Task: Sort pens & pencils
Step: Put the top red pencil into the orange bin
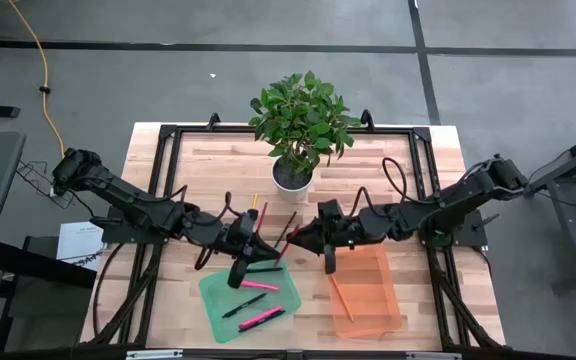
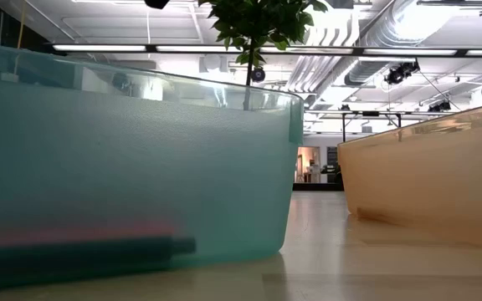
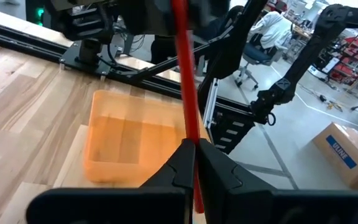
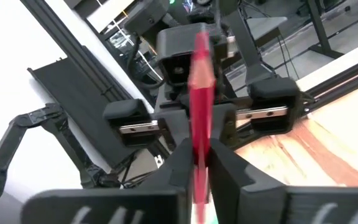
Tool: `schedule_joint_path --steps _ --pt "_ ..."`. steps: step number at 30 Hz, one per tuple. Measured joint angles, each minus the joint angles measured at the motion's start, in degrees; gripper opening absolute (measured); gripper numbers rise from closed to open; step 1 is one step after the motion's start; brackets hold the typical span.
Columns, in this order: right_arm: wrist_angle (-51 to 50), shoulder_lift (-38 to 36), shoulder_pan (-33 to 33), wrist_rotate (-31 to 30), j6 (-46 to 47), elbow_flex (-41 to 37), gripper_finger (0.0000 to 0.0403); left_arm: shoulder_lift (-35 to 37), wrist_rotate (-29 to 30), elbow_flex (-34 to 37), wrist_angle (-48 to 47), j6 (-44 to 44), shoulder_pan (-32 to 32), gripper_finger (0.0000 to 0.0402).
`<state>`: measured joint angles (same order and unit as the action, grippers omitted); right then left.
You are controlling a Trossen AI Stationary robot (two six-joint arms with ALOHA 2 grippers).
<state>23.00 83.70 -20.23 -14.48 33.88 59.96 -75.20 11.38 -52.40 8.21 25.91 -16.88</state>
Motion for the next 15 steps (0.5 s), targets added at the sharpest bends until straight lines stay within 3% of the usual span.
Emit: schedule_joint_path --steps 9,15 --pt "0.80 -0.02 0.00 -0.31 -0.73 0.00 0.0006 0.02 0.00 -0.02 0.59 -0.81 0.00 0.0000" --pt "-0.15 -0.02 -0.02 -0.49 -0.72 -0.02 0.0004 1.37 -0.18 -0.02 -7.88 -0.61 0.00 0.0000"
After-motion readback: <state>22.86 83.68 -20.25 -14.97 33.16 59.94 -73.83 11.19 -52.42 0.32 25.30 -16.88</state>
